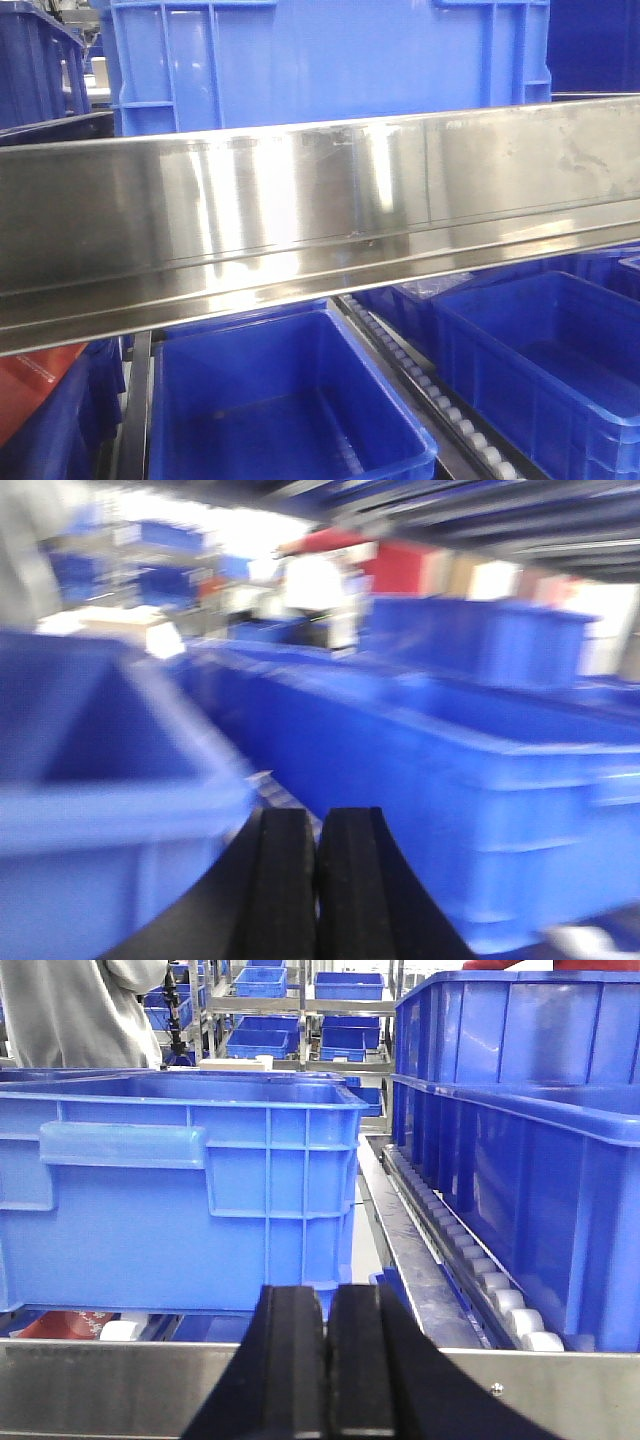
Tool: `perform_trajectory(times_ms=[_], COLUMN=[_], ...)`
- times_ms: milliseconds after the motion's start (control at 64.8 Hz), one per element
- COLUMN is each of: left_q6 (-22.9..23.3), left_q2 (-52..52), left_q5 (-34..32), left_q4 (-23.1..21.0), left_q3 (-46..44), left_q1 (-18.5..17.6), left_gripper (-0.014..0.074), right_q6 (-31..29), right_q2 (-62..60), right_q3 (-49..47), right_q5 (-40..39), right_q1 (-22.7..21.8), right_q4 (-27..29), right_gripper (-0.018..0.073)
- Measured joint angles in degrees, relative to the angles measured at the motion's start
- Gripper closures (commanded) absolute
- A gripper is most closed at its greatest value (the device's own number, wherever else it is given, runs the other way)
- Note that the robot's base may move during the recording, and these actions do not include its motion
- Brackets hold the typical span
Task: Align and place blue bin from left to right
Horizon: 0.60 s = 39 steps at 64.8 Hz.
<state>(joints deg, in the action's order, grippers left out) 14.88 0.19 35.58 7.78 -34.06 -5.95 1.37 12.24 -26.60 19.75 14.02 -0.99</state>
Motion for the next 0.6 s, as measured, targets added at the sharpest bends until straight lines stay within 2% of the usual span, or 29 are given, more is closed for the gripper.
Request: perform_trajectory(times_ms=[93, 201, 602], left_q6=[-4.2, -7.5, -8.9], left_q2=[0.0, 0.1, 0.1], left_q5=[-3.0, -6.6, -23.5], left_q4=[-2.8, -4.6, -4.9], left_q3=[5.5, 11.3, 29.1], left_q1=[5.2, 7.8, 8.4], left_gripper=[0.0603, 0.0603, 0.0603], right_q6=[0.0, 0.0, 0.0], right_q2=[0.0, 0.0, 0.0], right_q3=[0.0, 0.0, 0.0], right_q5=[-0.1, -0.1, -0.2], right_q1=[0.0, 0.0, 0.0], right_q4=[0.0, 0.0, 0.0], right_gripper=[0.0648, 0.0648, 0.0648])
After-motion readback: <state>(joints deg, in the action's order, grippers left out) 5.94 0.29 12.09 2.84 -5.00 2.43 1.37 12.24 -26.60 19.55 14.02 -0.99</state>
